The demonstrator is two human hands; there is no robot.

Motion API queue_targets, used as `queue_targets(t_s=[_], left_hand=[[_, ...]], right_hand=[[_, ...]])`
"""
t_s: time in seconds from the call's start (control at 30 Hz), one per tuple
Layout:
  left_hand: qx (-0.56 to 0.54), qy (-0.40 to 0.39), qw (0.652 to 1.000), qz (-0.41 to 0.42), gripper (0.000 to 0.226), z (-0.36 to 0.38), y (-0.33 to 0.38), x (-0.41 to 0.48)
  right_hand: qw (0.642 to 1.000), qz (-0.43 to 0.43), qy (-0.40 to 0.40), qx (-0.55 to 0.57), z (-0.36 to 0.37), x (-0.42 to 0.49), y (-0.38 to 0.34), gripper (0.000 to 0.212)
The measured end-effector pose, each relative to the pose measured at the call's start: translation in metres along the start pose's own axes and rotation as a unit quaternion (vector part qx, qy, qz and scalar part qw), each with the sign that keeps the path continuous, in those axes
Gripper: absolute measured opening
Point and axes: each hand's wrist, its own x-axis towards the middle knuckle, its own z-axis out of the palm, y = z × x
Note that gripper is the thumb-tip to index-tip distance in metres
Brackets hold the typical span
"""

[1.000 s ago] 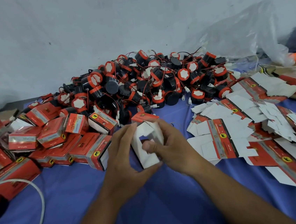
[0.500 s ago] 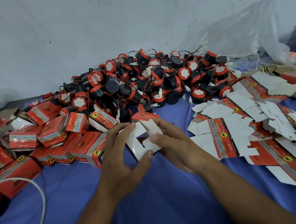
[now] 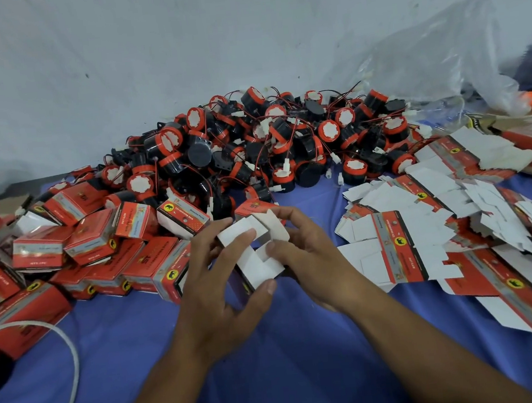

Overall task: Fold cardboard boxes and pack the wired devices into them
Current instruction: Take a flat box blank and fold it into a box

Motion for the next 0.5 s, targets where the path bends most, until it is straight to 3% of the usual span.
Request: queue_targets(t_s=[0.27, 0.5], left_hand=[[0.049, -0.014, 0.997, 0.060, 0.049, 0.0011, -0.0081, -0.0020], [0.075, 0.002, 0.997, 0.031, 0.049, 0.0017, -0.0097, -0.0025]], right_hand=[[1.000, 0.004, 0.014, -0.003, 0.0025, -0.0011, 0.0055, 0.037], [0.994, 0.053, -0.035, 0.090, 0.0039, -0.0013, 0.0021, 0.038]])
